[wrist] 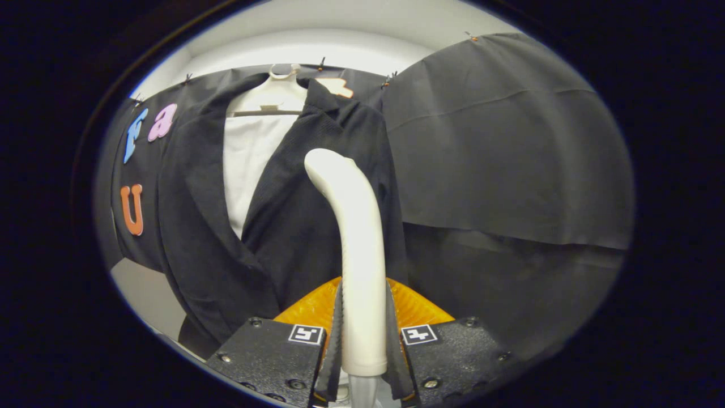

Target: Iron the clothes twice with a garment steamer, once on the left side and once on the right side.

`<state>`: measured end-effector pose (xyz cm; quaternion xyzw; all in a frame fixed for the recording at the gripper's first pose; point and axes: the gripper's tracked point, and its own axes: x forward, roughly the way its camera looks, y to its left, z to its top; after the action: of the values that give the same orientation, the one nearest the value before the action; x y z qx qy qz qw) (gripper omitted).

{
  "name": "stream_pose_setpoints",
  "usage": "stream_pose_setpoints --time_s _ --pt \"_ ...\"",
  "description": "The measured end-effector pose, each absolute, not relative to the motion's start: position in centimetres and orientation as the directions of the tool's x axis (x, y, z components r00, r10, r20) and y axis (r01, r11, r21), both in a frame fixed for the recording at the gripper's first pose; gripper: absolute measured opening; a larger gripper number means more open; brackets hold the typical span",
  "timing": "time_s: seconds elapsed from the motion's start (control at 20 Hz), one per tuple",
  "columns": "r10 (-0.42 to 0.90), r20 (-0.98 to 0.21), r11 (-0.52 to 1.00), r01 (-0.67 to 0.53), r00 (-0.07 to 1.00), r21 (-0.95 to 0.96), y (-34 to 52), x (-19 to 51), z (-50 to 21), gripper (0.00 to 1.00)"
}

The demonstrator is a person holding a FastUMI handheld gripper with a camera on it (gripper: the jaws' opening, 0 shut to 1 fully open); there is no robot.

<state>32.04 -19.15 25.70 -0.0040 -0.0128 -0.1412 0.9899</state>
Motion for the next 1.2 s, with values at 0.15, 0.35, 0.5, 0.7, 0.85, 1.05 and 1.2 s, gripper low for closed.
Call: stream_pose_setpoints --time_s 0.15,0.35,0.5,0.7,0.85,1.05,1.2 --pt "-0.265 0.005 0.964 0.265 0.964 -0.028 -18.6 31.8 24.2 0.37" --pt "-0.239 -0.032 0.97 0.237 0.97 -0.06 -17.6 31.6 21.6 0.37" --pt "-0.232 -0.064 0.971 0.227 0.971 -0.068 -17.1 31.6 19.8 0.37" --pt "-0.227 -0.114 0.972 0.218 0.967 -0.083 -16.6 31.5 17.2 0.37" --pt "-0.224 -0.151 0.973 0.212 0.963 -0.091 -16.3 31.5 15.0 0.37" --pt "-0.231 -0.198 0.972 0.216 0.953 -0.095 -16.0 31.8 12.4 0.37" --pt "-0.235 -0.235 0.971 0.218 0.943 -0.099 -16.3 31.7 10.7 0.37"
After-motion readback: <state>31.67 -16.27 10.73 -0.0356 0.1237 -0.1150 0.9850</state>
